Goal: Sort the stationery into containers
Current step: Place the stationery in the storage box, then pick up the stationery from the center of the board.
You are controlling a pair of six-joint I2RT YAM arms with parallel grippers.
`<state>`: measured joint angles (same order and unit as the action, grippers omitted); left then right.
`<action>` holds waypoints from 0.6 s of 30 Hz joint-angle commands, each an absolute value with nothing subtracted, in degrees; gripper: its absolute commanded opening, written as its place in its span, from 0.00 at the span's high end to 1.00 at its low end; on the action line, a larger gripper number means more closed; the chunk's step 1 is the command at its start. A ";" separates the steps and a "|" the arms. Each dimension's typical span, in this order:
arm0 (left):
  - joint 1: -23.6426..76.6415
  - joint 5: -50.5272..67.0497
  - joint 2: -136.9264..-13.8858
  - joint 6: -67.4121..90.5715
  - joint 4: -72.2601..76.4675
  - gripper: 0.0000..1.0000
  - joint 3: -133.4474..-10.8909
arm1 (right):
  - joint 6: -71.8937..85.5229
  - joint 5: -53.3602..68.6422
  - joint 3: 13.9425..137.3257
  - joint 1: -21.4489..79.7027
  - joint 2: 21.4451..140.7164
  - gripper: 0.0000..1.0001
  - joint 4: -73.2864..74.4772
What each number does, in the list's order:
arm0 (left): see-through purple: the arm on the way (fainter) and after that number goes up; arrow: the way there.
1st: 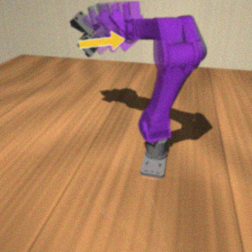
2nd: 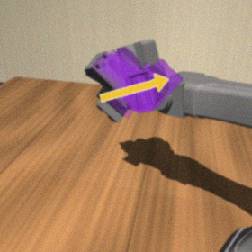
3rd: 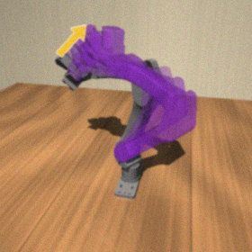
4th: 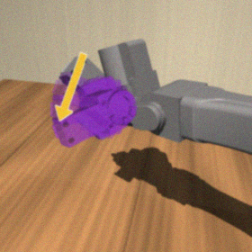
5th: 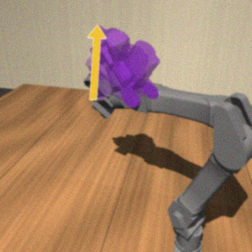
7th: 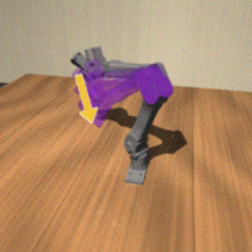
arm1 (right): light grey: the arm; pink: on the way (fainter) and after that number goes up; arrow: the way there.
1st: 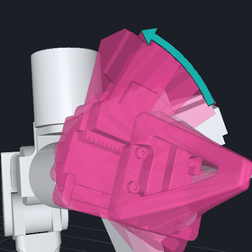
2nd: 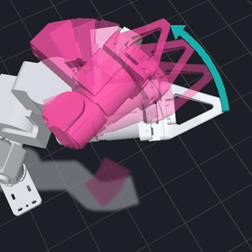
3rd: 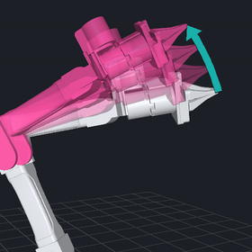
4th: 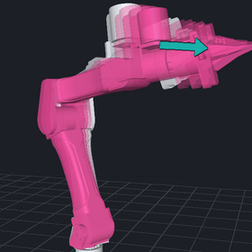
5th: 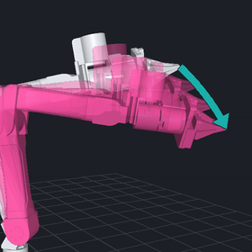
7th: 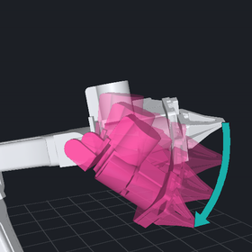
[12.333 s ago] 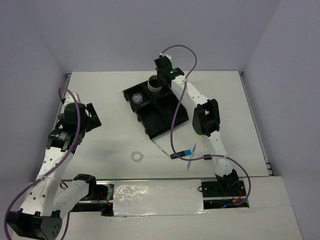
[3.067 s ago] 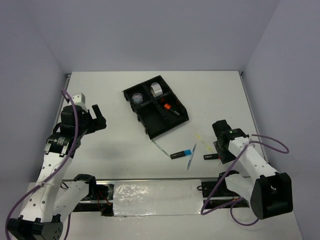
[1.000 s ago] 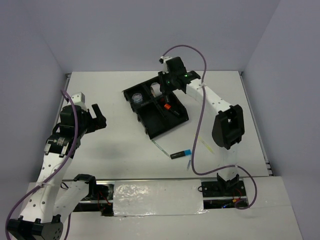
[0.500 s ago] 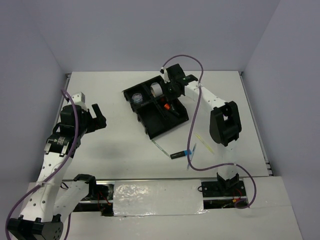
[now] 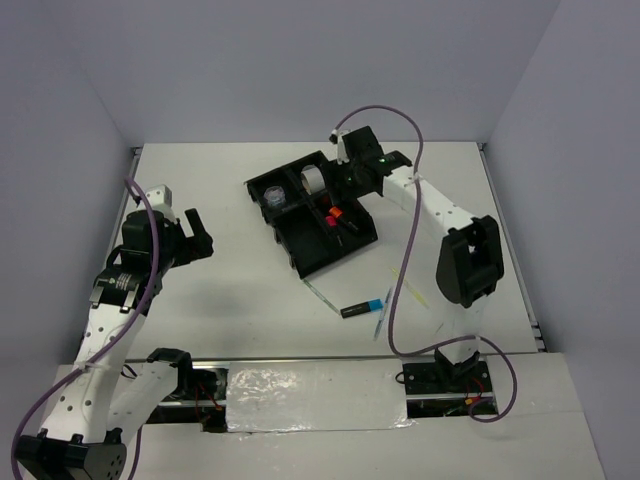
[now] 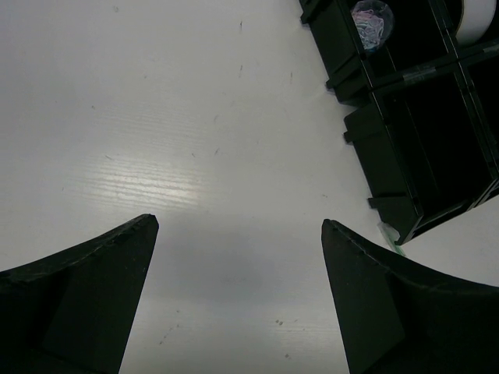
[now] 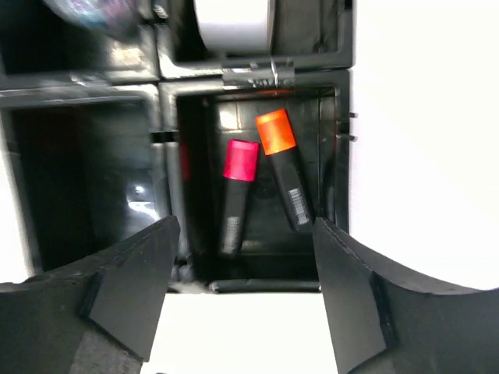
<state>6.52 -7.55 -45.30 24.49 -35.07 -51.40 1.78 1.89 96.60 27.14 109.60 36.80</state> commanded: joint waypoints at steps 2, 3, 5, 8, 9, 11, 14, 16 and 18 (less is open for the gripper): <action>6.24 -6.77 -45.35 23.38 -32.87 0.01 -51.33 | 5.09 0.09 95.98 27.51 100.04 0.20 35.77; 6.24 -6.85 -45.35 23.47 -32.87 0.01 -51.33 | 6.40 0.09 95.19 27.51 99.24 0.14 36.21; 6.24 -7.03 -45.26 23.47 -32.87 0.01 -51.33 | 11.49 -6.12 93.87 28.12 96.61 0.00 38.04; 6.24 -7.47 -45.26 23.55 -33.05 0.01 -51.33 | 25.36 -22.90 90.28 30.57 93.10 0.00 42.69; 6.24 -7.47 -45.35 23.55 -33.05 0.01 -51.50 | 30.01 -26.33 87.22 31.19 91.95 0.00 43.67; 6.24 -7.65 -45.44 23.64 -33.05 0.01 -51.50 | 41.80 -29.62 79.77 32.87 87.05 0.00 44.12; 6.15 -7.47 -45.26 23.64 -33.05 0.01 -51.42 | 57.27 -29.09 67.39 34.27 81.23 0.01 43.07; 6.15 -7.38 -45.09 23.64 -33.05 0.01 -51.33 | 66.33 -30.84 61.55 36.37 74.73 0.02 40.98; 6.15 -6.95 -45.00 23.64 -32.87 0.01 -51.24 | 72.29 -35.23 56.09 41.12 70.51 0.02 41.04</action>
<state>6.50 -7.57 -45.30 24.14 -35.05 -51.37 55.27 -27.49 59.37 37.06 76.66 41.65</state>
